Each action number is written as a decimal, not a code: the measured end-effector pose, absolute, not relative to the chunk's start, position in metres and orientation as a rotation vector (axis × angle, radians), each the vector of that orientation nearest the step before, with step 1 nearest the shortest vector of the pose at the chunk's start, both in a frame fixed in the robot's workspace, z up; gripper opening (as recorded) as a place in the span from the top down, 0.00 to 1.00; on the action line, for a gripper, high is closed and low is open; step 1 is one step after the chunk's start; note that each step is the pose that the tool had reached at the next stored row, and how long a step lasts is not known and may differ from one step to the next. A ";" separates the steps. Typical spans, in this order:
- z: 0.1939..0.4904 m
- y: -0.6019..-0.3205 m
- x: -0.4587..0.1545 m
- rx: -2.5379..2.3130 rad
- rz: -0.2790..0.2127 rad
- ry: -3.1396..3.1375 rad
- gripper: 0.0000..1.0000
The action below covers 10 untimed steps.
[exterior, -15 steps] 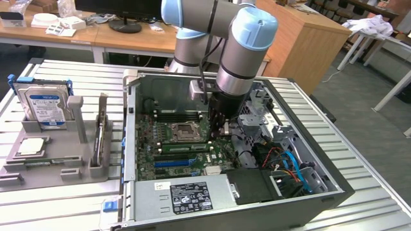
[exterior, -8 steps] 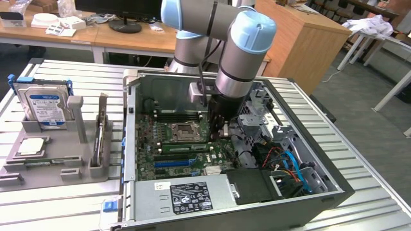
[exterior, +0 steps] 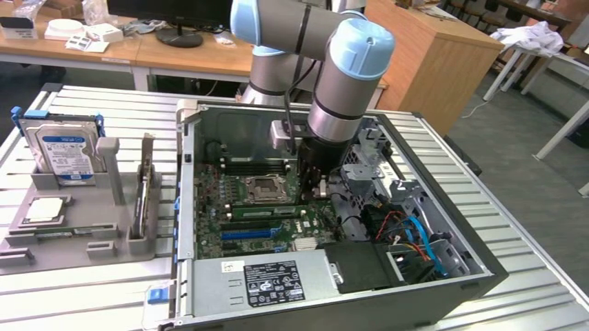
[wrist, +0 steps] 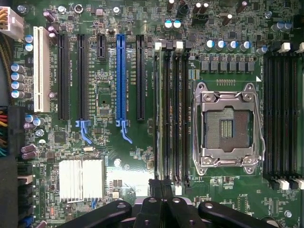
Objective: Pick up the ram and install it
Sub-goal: 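Press down the ram until it locks into place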
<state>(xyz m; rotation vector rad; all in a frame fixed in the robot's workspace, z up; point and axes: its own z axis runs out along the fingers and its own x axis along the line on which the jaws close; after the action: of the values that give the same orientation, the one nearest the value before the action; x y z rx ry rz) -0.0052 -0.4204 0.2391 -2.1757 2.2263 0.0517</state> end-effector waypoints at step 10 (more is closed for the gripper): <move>0.236 -0.419 -0.005 -2.176 0.052 2.226 0.89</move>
<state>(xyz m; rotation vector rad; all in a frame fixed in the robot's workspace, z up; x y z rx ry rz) -0.0052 -0.4192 0.2365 -2.1760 2.2263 0.0516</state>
